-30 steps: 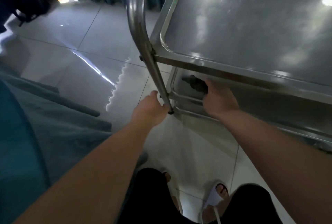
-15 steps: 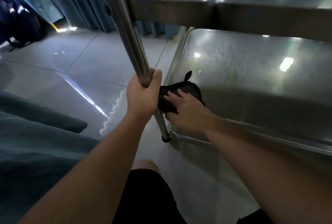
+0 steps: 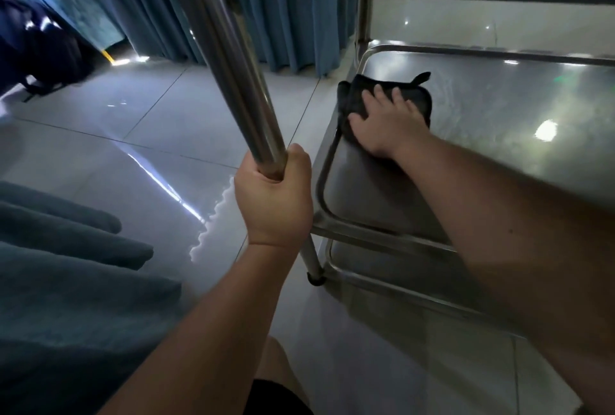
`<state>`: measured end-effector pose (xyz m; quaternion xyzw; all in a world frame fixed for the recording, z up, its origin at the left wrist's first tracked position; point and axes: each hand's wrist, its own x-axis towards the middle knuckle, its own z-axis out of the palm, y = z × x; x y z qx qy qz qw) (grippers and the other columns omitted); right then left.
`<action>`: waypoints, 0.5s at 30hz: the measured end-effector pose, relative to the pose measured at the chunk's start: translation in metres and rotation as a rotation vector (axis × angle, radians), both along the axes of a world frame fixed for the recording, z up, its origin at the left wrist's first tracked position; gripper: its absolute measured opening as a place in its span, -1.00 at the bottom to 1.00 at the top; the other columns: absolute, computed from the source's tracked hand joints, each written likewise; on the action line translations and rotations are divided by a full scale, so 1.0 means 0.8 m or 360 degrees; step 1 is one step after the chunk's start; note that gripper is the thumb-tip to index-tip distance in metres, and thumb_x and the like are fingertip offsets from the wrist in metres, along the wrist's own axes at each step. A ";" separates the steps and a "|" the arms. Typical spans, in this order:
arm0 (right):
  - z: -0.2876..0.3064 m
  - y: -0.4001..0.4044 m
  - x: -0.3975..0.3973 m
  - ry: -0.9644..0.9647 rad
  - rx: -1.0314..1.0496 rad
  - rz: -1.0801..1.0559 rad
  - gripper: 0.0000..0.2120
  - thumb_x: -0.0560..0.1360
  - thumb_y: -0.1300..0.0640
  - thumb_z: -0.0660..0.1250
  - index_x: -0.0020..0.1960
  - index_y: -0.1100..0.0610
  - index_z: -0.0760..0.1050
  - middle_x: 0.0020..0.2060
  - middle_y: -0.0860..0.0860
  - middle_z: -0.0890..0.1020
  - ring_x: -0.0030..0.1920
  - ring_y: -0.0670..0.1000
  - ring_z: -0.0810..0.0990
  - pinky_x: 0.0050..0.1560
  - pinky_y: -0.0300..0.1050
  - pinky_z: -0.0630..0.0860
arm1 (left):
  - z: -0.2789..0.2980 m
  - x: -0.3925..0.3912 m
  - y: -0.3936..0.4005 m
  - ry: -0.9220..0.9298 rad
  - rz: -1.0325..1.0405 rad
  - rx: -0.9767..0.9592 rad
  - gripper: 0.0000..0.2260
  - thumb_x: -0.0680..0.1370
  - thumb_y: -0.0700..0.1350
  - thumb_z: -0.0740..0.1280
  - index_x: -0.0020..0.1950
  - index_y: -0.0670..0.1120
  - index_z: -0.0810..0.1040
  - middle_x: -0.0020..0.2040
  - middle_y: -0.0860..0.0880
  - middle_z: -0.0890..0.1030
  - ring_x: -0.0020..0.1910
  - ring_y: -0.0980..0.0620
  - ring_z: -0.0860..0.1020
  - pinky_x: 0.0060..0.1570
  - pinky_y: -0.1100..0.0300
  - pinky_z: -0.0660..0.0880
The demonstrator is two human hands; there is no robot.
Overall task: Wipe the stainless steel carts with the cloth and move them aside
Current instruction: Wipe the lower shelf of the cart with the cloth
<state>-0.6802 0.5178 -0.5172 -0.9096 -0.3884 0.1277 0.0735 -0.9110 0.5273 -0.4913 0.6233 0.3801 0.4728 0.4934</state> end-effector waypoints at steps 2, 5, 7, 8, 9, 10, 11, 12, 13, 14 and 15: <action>0.006 0.000 -0.011 0.0002 0.0017 0.0111 -0.34 0.68 -0.23 -0.07 0.71 -0.03 -0.05 0.70 -0.04 -0.04 0.69 0.13 -0.09 0.65 0.15 -0.10 | 0.001 -0.001 0.001 0.0001 0.0026 0.0027 -0.70 0.50 0.10 0.34 -0.19 -0.13 0.43 -0.34 -0.21 0.46 -0.39 -0.20 0.51 -0.42 0.07 0.54; 0.004 -0.041 -0.062 0.0003 0.0066 0.0481 -0.34 0.68 -0.26 -0.01 0.71 -0.10 -0.06 0.69 -0.12 -0.03 0.68 0.05 -0.08 0.65 0.09 -0.09 | 0.000 0.001 0.001 -0.0049 0.0065 0.0034 -0.67 0.49 0.08 0.35 -0.21 -0.16 0.39 -0.38 -0.22 0.42 -0.44 -0.23 0.46 -0.47 0.00 0.46; 0.000 -0.090 -0.097 0.0069 0.0110 0.0800 -0.33 0.63 -0.35 -0.07 0.69 -0.20 -0.06 0.67 -0.23 -0.05 0.67 -0.07 -0.13 0.65 0.00 -0.12 | 0.001 0.001 0.002 -0.0081 0.0081 0.0054 -0.71 0.50 0.06 0.36 -0.23 -0.11 0.40 -0.41 -0.19 0.42 -0.47 -0.18 0.46 -0.49 0.02 0.44; -0.001 -0.112 -0.105 0.0136 0.0107 0.0913 -0.33 0.60 -0.38 -0.12 0.68 -0.25 -0.04 0.64 -0.30 -0.05 0.65 -0.15 -0.16 0.63 -0.06 -0.16 | 0.001 0.002 0.002 -0.0075 0.0081 0.0080 -0.71 0.51 0.06 0.36 -0.24 -0.11 0.40 -0.40 -0.22 0.43 -0.46 -0.23 0.47 -0.48 -0.03 0.45; -0.001 -0.125 -0.102 0.0174 0.0085 0.0985 -0.34 0.59 -0.41 -0.15 0.66 -0.29 -0.02 0.62 -0.35 -0.04 0.64 -0.20 -0.18 0.61 -0.10 -0.19 | 0.001 0.003 0.001 -0.0068 0.0074 0.0096 -0.70 0.52 0.05 0.36 -0.24 -0.13 0.39 -0.39 -0.26 0.43 -0.44 -0.28 0.46 -0.46 -0.09 0.46; 0.001 -0.128 -0.091 0.0170 0.0060 0.1015 -0.34 0.58 -0.42 -0.15 0.65 -0.31 0.01 0.62 -0.37 -0.02 0.64 -0.22 -0.16 0.61 -0.12 -0.18 | 0.001 0.003 0.001 -0.0072 0.0074 0.0095 -0.68 0.51 0.05 0.36 -0.24 -0.15 0.38 -0.37 -0.30 0.42 -0.42 -0.32 0.45 -0.45 -0.13 0.45; 0.002 -0.121 -0.076 0.0116 0.0054 0.0992 -0.33 0.57 -0.42 -0.12 0.65 -0.29 0.04 0.63 -0.33 0.00 0.65 -0.18 -0.12 0.62 -0.10 -0.14 | 0.001 0.002 0.001 -0.0082 0.0078 0.0088 -0.66 0.51 0.05 0.36 -0.23 -0.18 0.37 -0.37 -0.32 0.41 -0.42 -0.33 0.44 -0.45 -0.14 0.44; 0.003 -0.109 -0.056 0.0045 0.0058 0.0910 -0.32 0.58 -0.41 -0.07 0.66 -0.24 0.06 0.65 -0.26 0.04 0.66 -0.11 -0.06 0.64 -0.05 -0.09 | 0.001 0.002 0.001 -0.0092 0.0078 0.0081 -0.65 0.50 0.04 0.36 -0.22 -0.21 0.37 -0.36 -0.33 0.40 -0.42 -0.33 0.44 -0.46 -0.13 0.44; 0.003 -0.091 -0.034 -0.0024 0.0057 0.0781 -0.33 0.61 -0.37 -0.02 0.67 -0.20 0.07 0.67 -0.19 0.06 0.67 -0.03 -0.01 0.65 0.01 -0.04 | 0.001 0.001 0.001 -0.0101 0.0068 0.0080 -0.65 0.50 0.04 0.36 -0.21 -0.23 0.36 -0.36 -0.33 0.40 -0.42 -0.33 0.43 -0.47 -0.12 0.44; 0.003 -0.070 -0.012 -0.0066 0.0044 0.0636 -0.34 0.65 -0.33 0.02 0.69 -0.15 0.04 0.68 -0.13 0.06 0.68 0.03 0.01 0.65 0.06 -0.02 | 0.000 0.000 0.001 -0.0108 0.0056 0.0090 -0.65 0.51 0.03 0.35 -0.20 -0.24 0.36 -0.36 -0.32 0.40 -0.42 -0.33 0.43 -0.47 -0.11 0.44; 0.002 -0.048 0.009 -0.0074 0.0027 0.0499 -0.34 0.67 -0.31 0.03 0.70 -0.12 0.01 0.69 -0.09 0.04 0.68 0.07 0.01 0.65 0.09 -0.03 | -0.001 0.000 0.001 -0.0112 0.0047 0.0100 -0.64 0.51 0.03 0.35 -0.20 -0.24 0.37 -0.36 -0.30 0.40 -0.42 -0.33 0.43 -0.47 -0.11 0.46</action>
